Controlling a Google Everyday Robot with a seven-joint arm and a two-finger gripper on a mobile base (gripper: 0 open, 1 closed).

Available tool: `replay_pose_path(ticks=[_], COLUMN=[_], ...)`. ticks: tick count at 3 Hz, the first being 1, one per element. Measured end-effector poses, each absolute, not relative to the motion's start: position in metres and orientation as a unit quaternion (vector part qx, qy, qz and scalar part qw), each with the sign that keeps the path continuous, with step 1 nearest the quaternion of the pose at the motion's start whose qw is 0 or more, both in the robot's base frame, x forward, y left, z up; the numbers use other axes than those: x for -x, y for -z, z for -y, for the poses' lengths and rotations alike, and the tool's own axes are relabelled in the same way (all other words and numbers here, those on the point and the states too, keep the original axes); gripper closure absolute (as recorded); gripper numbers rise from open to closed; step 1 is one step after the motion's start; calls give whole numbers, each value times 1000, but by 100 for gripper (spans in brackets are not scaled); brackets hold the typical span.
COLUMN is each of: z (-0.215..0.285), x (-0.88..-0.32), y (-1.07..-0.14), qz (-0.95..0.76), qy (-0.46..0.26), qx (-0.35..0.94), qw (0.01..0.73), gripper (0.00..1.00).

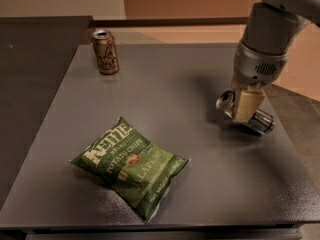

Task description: Knock redbull can over

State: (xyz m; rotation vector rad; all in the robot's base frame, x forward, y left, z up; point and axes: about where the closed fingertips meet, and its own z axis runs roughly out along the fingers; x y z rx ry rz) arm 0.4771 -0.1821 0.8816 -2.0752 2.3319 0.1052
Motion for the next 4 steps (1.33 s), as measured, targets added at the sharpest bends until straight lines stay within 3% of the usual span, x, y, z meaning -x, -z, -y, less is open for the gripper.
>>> replay_pose_path(ticks=[2, 3, 4], z=[178, 177, 177], x=[-487, -491, -491], y=[-882, -883, -883], qz=[-747, -747, -747], qy=[-24, -21, -21], qx=[664, 663, 663], qw=[31, 39, 39], gripper=[13, 0, 0])
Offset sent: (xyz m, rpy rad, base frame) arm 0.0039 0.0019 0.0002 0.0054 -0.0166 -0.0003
